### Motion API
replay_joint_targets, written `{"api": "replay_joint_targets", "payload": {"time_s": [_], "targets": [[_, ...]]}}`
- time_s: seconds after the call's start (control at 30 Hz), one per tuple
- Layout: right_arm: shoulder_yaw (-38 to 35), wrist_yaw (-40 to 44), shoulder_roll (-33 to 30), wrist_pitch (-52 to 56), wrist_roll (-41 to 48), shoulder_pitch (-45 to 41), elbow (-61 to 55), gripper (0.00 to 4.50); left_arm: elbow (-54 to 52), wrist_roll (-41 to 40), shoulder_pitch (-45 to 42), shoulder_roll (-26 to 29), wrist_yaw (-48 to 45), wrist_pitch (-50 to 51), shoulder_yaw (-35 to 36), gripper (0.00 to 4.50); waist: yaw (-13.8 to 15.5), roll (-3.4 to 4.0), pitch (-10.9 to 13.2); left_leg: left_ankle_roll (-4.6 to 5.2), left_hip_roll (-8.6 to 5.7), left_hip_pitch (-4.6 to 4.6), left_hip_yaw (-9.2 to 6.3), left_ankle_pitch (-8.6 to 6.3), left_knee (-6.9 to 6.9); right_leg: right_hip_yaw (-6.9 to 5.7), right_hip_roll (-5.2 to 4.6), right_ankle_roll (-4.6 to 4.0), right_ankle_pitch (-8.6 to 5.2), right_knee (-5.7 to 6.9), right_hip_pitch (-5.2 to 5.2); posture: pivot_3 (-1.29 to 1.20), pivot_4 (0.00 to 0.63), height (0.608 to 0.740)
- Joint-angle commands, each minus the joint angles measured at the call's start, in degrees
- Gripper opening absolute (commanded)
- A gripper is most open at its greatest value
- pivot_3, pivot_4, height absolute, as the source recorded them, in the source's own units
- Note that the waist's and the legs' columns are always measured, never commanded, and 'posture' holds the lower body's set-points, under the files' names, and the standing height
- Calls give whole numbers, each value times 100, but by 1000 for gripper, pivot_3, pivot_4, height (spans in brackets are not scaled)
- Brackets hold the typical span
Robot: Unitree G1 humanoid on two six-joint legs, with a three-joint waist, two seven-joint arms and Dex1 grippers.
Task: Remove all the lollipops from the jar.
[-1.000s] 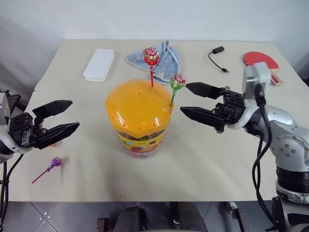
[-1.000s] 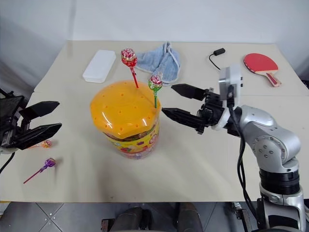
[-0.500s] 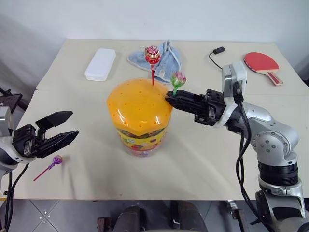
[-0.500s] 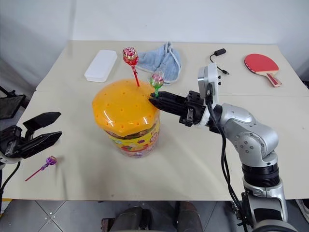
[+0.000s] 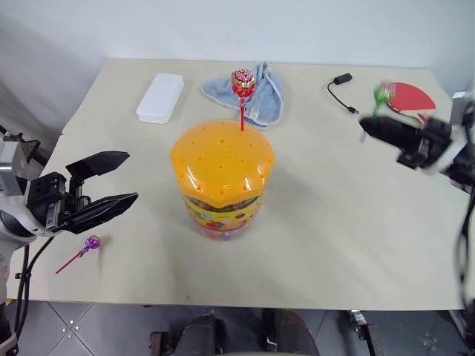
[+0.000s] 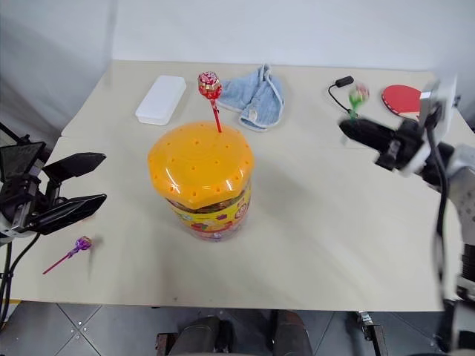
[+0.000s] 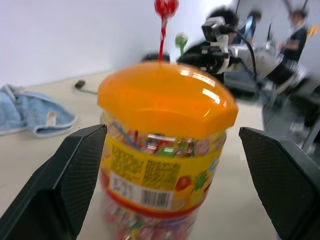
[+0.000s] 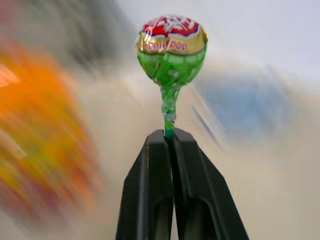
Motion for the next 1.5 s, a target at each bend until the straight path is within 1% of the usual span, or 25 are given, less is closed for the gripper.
{"api": "replay_joint_targets", "payload": {"time_s": [0.03, 0.1, 0.17, 0.3, 0.4, 0.5, 0.57, 0.6, 0.67, 0.7, 0.77, 0.83, 0.93, 1.0, 1.13, 1.2, 1.33, 1.43, 1.5], "targets": [[506, -183, -351, -210, -1107, 358, 160, 21, -228, 318, 54, 265, -405, -292, -147, 4500, -10, 6, 2, -1, 0, 2, 5, 1, 0, -7, 2, 0, 0, 3, -3, 0, 150, 740], [785, -371, -375, -246, -1596, 536, 258, 21, -247, 460, 126, 390, -611, -370, -231, 4500, -42, 10, 5, -4, 7, 6, 17, 3, 0, -9, -2, 0, 0, 8, -6, 0, 150, 740], [1064, -531, -389, -63, -2004, 648, 287, 21, -250, 686, 302, 537, -911, -507, -301, 4500, -74, 13, 5, -8, 8, 6, 19, 5, 0, -8, -4, 0, 0, 10, -9, 0, 150, 740], [1046, -479, -304, 112, -2139, 813, 358, 21, -191, 799, 434, 605, -1118, -639, -299, 4500, -104, 22, 8, -11, 9, 4, 10, 5, 0, -11, -1, 0, 0, 8, -8, 0, 150, 740], [928, -387, -299, 42, -2161, 918, 435, 706, -153, 788, 385, 550, -1089, -675, -307, 4500, -55, 19, 7, -11, 9, 0, -8, 6, 4, -9, -2, 0, 0, -4, 5, 0, 150, 740], [704, -223, -358, -56, -2127, 976, 432, 1679, -160, 664, 321, 443, -959, -637, -271, 4500, 1, 19, 6, -10, 7, 1, -10, 6, 4, -5, -4, 1, 0, -5, 7, 0, 150, 740], [451, 123, -465, -478, -2060, 994, 441, 2371, -160, 574, 296, 343, -805, -593, -198, 4500, 19, 20, 7, -10, 7, 0, -12, 6, 4, -3, -3, 1, 0, -5, 6, 0, 150, 740], [188, 476, -469, -932, -1883, 948, 436, 2702, -166, 552, 335, 302, -719, -564, -130, 4500, 19, 21, 8, -10, 7, -1, -13, 6, 4, -2, -3, 1, 1, -4, 6, 0, 150, 740], [-271, 1110, -360, -1525, -1427, 810, 390, 3382, -154, 491, 429, 229, -586, -498, 29, 4500, 16, 32, 14, -9, 7, -2, -10, 7, 4, -5, 2, 2, 1, -5, 5, 0, 150, 740], [-444, 1516, -272, -1534, -1002, 696, 177, 3716, -98, 382, 498, 164, -526, -429, 180, 4500, 7, 33, 14, -7, 4, -1, -7, 8, 4, -8, 4, 4, 2, -4, 5, 0, 150, 740], [-454, 1726, -18, -1175, -384, 287, -310, 3716, 28, 45, 515, -16, -310, -247, 465, 4500, -41, 32, 15, -7, 10, 4, -3, 8, 3, -12, 9, 4, 2, -3, 5, 0, 150, 740], [-352, 1650, 320, -824, 70, -136, -720, 3716, 79, -188, 507, -103, -188, -79, 605, 4500, -93, 27, 14, -12, 22, 12, -5, 7, 4, -10, 1, 2, 2, -2, 10, 0, 150, 740], [127, 1087, 1179, -319, 485, -1053, -1237, 3716, 117, -414, 485, -196, -66, 51, 708, 4500, -108, 21, 13, -20, 24, 9, -21, 9, 5, 4, -5, -2, 1, 1, 11, 0, 150, 740], [397, 705, 1662, 6, 545, -1592, -1340, 3716, 116, -454, 496, -212, -13, 96, 725, 4500, -131, 22, 13, -19, 18, 6, -21, 10, 5, 9, -10, -2, 1, 6, 6, 0, 150, 740], [901, -63, 2510, 566, 469, -2510, -1181, 3716, 230, -335, 568, -292, 24, 12, 735, 4500, -118, 22, 12, -19, 8, -10, -28, 10, 2, -2, -9, -4, 0, 13, -9, 0, 150, 740], [1171, -46, 2751, 607, 365, -2692, -1253, 3716, 257, -300, 614, -353, 55, -29, 726, 4500, -118, 18, 11, -17, 2, -11, -28, 10, 2, -6, -6, -4, 1, 16, -9, 0, 150, 740], [1375, -27, 3098, 495, 289, -2811, -1276, 3716, 187, -267, 707, -448, 110, -79, 705, 4500, -118, 3, 4, -11, -6, -14, -33, 8, 2, -16, -4, -2, 1, 16, -5, 0, 150, 740], [1383, -81, 3199, 548, 273, -2889, -1209, 3131, 148, -254, 763, -474, 136, -109, 724, 4500, -136, 3, 5, -9, -8, -12, -27, 9, 2, -20, -2, 0, 2, 16, -5, 0, 150, 740], [1372, -69, 3257, 568, 301, -2945, -1194, 2472, 143, -268, 780, -480, 152, -128, 750, 4500, -139, 3, 5, -9, -4, -10, -26, 9, 3, -24, 2, 0, 2, 17, -6, 0, 150, 740]]}}
